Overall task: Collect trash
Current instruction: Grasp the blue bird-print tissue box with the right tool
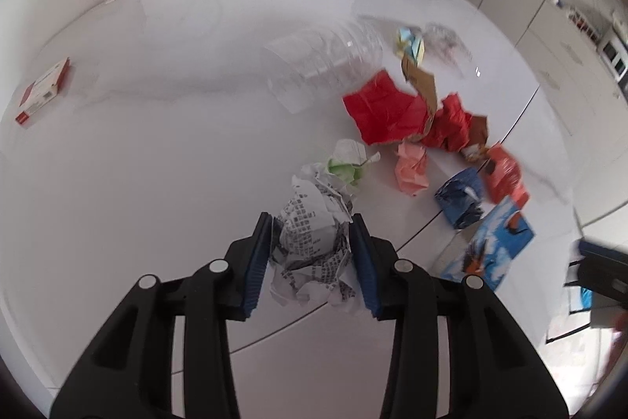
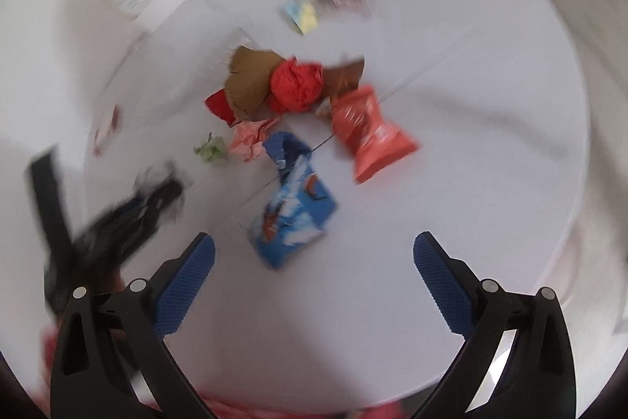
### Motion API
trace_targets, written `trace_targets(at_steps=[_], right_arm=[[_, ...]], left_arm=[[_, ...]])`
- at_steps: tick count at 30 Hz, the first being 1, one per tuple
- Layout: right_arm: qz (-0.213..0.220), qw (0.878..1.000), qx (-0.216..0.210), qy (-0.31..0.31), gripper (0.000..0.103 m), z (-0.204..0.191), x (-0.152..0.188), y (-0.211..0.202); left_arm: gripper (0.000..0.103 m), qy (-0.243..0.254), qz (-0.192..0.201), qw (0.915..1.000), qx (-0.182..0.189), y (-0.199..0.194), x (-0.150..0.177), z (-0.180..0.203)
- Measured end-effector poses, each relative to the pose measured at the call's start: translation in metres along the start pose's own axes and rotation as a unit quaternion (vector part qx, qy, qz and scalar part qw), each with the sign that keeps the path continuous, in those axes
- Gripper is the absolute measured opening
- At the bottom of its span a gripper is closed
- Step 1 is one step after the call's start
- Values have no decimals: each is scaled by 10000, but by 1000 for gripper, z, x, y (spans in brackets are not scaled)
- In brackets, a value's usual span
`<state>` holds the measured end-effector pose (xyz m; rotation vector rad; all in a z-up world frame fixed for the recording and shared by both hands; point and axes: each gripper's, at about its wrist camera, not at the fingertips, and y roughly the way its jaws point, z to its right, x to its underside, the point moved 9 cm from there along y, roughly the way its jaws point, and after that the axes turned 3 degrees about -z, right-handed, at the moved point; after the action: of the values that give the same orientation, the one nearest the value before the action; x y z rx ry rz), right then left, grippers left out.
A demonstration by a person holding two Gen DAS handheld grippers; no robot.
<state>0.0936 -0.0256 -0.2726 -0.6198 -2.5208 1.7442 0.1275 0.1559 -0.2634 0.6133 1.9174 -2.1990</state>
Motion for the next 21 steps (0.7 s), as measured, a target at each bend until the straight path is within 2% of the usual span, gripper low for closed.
trace_targets(at_steps=[2,5,8,9,11,12,15,18,21], right_arm=[[-155,9982,100,577,100,-1,-2,20],[-309,9932,144,1116,100,-4,-2,40],[-305,9867,441,1534,95,-2,-2,51],[-318,9848,526,1623,90,-3,-2,56],[-344,9835,670,1645,81,-4,-3,61],[-382,9825,735,1667,72,-5,-2,63],[-501,9821,735,1658,56,-7,2,70],[-538,9831,607,1642,49,-8,6,70],[-576,9832,376,1688,49,-6,10,65]], left_arm=[[40,-25,60,10000,55,-11,0,-3],[40,114,159,9998,36,-22,-3,-4],[40,227,294,9993,52,-31,-6,-6],[40,207,298,9993,83,-32,-6,-6],[40,114,289,9994,140,-34,-7,-9],[40,62,312,9994,142,-36,-6,-11],[40,11,372,9992,114,-38,-3,-13],[40,-19,376,9992,147,-40,0,-11],[40,64,396,9991,119,-42,1,-8]])
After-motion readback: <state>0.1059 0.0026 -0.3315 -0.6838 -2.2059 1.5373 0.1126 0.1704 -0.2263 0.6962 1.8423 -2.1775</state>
